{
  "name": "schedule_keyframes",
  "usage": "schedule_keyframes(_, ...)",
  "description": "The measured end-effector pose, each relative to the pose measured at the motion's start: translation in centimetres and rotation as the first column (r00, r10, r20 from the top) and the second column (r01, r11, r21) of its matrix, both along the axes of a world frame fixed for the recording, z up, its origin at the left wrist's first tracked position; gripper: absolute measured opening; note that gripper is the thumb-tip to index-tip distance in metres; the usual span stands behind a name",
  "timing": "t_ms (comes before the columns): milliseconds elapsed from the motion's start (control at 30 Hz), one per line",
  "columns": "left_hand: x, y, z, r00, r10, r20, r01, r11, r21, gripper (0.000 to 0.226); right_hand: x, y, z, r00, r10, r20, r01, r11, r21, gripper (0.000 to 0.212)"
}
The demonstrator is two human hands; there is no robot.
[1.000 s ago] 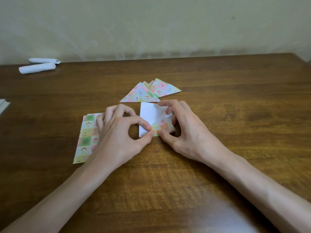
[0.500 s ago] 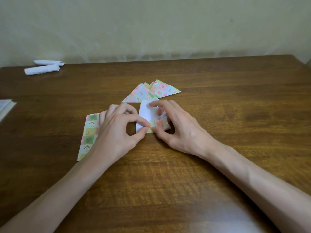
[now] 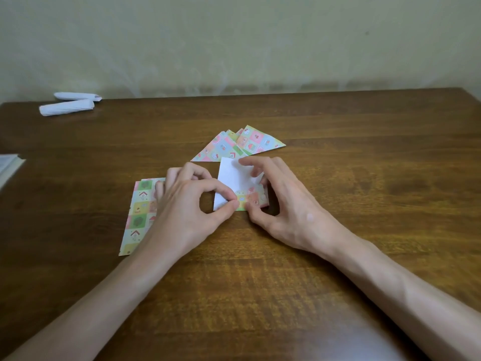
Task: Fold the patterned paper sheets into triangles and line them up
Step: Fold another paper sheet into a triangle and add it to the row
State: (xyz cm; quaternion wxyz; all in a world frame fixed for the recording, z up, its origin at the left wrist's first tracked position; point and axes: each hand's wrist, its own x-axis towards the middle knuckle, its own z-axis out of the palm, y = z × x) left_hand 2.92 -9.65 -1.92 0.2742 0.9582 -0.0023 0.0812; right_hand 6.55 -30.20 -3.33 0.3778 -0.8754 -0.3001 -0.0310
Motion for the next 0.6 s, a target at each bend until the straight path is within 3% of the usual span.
schedule_keyframes(167,-0.20,-0.01,-0.14,1.000,0.007,-0.001,-0.007,1.000,-0.021,0.010,-0.13,0.06,0.04,0.996,-0.075,0.048,0.078,0.995,-0.058,0.068)
schedule_keyframes(600,-0.11,-0.22,-0.14,1.000,0.025,-0.011,-0.025,1.000,-0.006,0.014,-0.13,0.00,0.44,0.999,-0.047,-0.001,0.047,0.994,-0.103,0.071)
